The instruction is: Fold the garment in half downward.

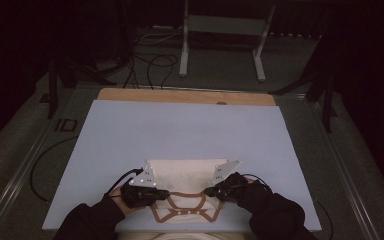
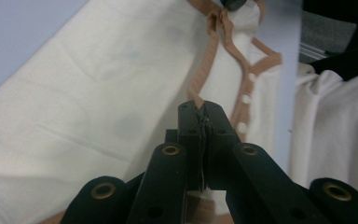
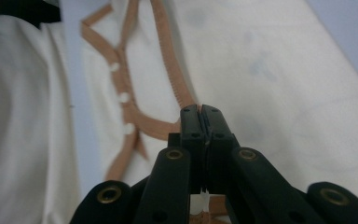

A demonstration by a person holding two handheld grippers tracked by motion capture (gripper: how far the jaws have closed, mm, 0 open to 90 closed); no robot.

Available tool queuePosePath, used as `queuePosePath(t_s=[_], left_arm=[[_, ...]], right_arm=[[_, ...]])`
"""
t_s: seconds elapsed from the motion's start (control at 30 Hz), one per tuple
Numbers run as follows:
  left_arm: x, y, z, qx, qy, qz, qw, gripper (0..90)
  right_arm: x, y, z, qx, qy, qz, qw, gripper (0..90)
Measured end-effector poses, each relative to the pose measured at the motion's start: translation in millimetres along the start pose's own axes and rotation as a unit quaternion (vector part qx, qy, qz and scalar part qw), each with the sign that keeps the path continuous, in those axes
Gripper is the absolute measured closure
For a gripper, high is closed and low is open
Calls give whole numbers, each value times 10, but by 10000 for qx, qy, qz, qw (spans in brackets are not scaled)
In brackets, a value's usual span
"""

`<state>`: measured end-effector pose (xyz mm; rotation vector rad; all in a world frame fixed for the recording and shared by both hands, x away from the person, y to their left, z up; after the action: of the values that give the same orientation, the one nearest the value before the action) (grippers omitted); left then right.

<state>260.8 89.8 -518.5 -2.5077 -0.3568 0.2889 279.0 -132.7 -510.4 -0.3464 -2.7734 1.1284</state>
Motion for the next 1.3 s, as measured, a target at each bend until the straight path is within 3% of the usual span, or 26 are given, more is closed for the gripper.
queuePosePath(t_s=[0.23, 0.37, 0.63, 0.67, 0.9, 1.13, 1.2, 1.3], left_arm=[[-199, -2, 89, 51, 194, 235, 9995, 877], [-295, 21, 147, 74, 270, 401, 9988, 875], [-440, 29, 242, 317, 551, 654, 9958, 867], [-444, 26, 255, 358, 599, 667, 9953, 865], [-502, 28, 354, 572, 613, 829, 9930, 830], [-556, 73, 483, 872, 622, 1004, 9892, 783], [-543, 75, 494, 856, 556, 1003, 9897, 753], [-536, 46, 465, 737, 540, 994, 9908, 663]], right_arm=[[269, -59, 39, 0, -139, -260, 9996, 894], [380, -85, 58, 26, -94, -322, 9994, 893], [558, -51, 139, 73, -186, -659, 9976, 893], [588, -51, 153, 107, -86, -667, 9977, 893], [679, 2, 279, 193, -135, -889, 9958, 899], [705, 30, 331, 294, -122, -1120, 9932, 897], [709, 36, 353, 379, -112, -1194, 9921, 895], [703, 51, 363, 364, -38, -1201, 9921, 785]])
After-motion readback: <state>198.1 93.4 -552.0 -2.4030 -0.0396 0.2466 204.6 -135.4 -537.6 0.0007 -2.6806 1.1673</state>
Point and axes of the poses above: each handheld gripper's, and its own axes: y roughly forward along the jaws, z roughly out of its underside, x roughly to its left, the point moved 6 cm from there along y, roughly forward along the jaws, and after that the axes turned 7 degrees about -x, right-handed, at the moved point
